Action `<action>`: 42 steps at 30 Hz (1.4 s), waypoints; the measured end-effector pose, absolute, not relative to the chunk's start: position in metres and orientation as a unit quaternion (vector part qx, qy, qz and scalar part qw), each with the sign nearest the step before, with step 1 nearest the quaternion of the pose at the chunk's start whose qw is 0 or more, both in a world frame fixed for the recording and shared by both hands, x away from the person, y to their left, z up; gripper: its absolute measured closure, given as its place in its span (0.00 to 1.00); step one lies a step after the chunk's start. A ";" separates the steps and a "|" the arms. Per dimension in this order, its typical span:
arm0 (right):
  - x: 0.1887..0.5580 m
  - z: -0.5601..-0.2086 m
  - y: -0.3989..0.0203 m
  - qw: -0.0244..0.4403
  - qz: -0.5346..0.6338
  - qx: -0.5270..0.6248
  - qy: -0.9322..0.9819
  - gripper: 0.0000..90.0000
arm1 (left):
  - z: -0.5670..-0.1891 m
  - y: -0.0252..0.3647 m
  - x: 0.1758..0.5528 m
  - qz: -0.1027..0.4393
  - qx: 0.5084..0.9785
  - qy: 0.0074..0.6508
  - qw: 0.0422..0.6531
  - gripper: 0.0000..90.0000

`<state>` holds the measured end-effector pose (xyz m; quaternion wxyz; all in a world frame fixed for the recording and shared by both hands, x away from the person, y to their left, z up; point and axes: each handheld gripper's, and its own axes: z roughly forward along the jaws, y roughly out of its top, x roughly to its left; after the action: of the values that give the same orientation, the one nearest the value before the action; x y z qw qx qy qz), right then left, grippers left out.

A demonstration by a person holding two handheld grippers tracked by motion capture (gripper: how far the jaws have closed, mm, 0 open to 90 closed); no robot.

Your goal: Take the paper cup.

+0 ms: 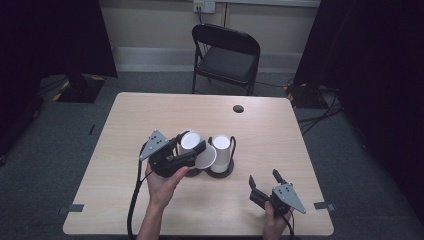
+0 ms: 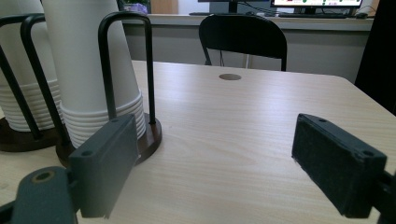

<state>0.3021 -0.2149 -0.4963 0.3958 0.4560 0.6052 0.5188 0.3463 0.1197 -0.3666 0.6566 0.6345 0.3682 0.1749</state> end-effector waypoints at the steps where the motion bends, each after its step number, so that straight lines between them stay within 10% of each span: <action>1: 0.302 -0.496 -0.215 0.396 0.519 0.457 0.604 0.15 | -0.369 0.120 0.346 0.170 0.630 0.374 0.659 0.38; 30: 0.294 -0.489 -0.181 0.347 0.540 0.368 0.673 0.20 | -0.402 0.137 0.340 0.078 0.600 0.407 0.684 0.38; 42: 0.283 -0.472 -0.166 0.297 0.614 0.290 0.672 0.42 | -0.407 0.135 0.339 0.006 0.592 0.390 0.705 0.38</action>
<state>0.2829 -0.1658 -0.4724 0.2969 0.2903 0.6716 0.6136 0.3393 0.1354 -0.4073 0.7049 0.5925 0.3900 0.0065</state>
